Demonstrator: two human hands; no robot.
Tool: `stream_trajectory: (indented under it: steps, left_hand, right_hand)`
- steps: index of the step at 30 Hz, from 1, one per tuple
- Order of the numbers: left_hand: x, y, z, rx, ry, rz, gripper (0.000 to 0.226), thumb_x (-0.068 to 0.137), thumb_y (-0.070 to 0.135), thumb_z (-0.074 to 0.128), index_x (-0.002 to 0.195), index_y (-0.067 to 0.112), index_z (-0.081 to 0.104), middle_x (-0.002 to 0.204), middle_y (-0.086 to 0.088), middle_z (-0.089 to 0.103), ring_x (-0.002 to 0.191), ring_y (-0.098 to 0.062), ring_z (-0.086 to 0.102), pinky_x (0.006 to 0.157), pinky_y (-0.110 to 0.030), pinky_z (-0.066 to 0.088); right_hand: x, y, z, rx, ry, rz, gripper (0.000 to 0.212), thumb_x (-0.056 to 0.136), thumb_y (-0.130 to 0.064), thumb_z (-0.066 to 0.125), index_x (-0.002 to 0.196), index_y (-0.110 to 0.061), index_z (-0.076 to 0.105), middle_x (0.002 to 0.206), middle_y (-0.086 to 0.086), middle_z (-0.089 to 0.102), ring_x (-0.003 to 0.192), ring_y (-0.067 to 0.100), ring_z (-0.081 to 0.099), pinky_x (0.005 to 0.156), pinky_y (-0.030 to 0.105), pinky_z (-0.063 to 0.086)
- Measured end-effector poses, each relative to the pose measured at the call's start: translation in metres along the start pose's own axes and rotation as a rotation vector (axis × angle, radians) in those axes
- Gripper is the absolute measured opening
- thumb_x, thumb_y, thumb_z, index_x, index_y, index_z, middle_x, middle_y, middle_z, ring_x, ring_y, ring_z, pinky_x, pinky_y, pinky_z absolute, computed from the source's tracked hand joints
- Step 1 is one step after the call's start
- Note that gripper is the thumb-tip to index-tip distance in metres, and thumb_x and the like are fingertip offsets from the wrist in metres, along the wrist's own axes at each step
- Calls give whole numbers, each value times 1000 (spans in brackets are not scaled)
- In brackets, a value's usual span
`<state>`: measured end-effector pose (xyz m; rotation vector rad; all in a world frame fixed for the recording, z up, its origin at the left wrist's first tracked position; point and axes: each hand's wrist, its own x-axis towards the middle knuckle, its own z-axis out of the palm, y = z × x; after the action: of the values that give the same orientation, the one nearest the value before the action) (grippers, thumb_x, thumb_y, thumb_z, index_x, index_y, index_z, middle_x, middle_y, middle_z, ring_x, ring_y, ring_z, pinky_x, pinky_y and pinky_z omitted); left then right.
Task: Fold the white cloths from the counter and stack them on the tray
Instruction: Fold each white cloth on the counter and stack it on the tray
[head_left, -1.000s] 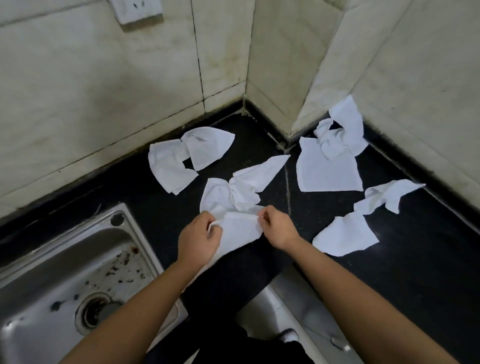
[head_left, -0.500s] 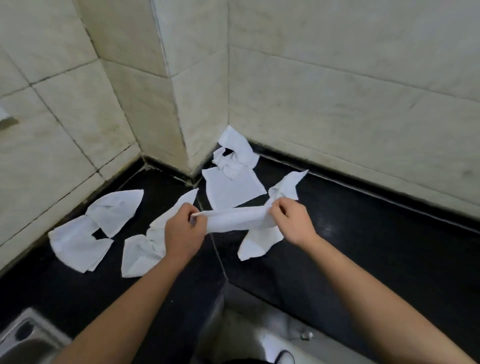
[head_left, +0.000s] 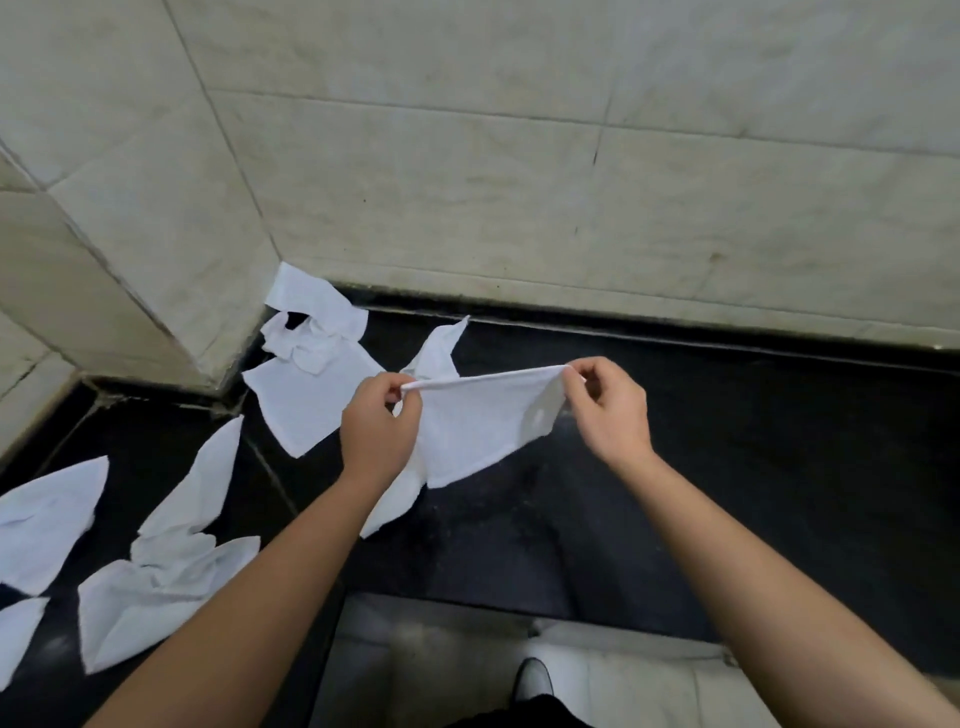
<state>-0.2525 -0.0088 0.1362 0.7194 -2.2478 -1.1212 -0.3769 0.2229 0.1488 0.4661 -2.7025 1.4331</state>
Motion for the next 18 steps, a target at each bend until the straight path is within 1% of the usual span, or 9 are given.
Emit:
stream_trajectory:
  steps: [3,5,7,9,11,13,15,18]
  left_hand:
    - [-10,-5,12,79,-47,101,6,90,16,61,89,20,64,88,8,60,81,-8,54,67,-21,42]
    - [-28,-23,19,164,-108,164,8,86,13,64,87,21,61,90,9,59,83,-10,52,67,-23,40]
    - [-52,-50,25,275,-219,245,11,82,12,67,88,19,62,92,7,61,87,-12,52,66,-27,43]
    - [-79,-77,29,364,-394,329,11,79,13,65,89,17,64,92,6,63,88,-15,55,65,-26,46]
    - [-106,-102,31,424,-549,381,11,78,19,56,85,17,64,88,6,64,85,-16,58,67,-28,49]
    - [-129,-125,33,478,-660,393,16,76,23,50,83,19,65,85,7,65,83,-16,58,64,-34,53]
    - [-150,-138,33,515,-747,404,14,75,21,54,82,20,65,82,8,65,80,-16,59,61,-33,53]
    - [-168,-143,31,521,-802,447,13,69,16,67,80,22,66,80,8,64,77,-16,60,58,-29,51]
  right_hand:
    - [-10,20,-5,-15,-1,-11,8,94,-28,61,89,-26,67,88,-12,65,76,5,61,69,21,47]
    - [-27,42,-4,-68,-67,-12,7,93,-27,63,88,-23,67,86,-11,64,74,6,59,69,22,46]
    - [-49,69,1,-167,-180,-15,7,93,-26,63,88,-21,66,85,-10,62,72,7,57,71,23,44]
    - [-74,98,6,-287,-344,-19,9,94,-29,61,91,-22,65,89,-6,60,75,13,58,74,28,46]
    - [-99,122,8,-423,-559,-1,15,97,-35,56,97,-22,63,98,-3,59,83,20,62,78,34,50]
    - [-122,139,8,-542,-746,3,20,99,-37,51,103,-21,62,107,-1,57,90,23,63,81,35,50]
    - [-143,151,7,-593,-840,-21,22,100,-36,49,104,-18,62,109,1,56,92,25,62,80,34,49]
    - [-158,162,4,-608,-875,-129,19,97,-29,50,104,-15,61,108,2,54,97,23,58,82,34,49]
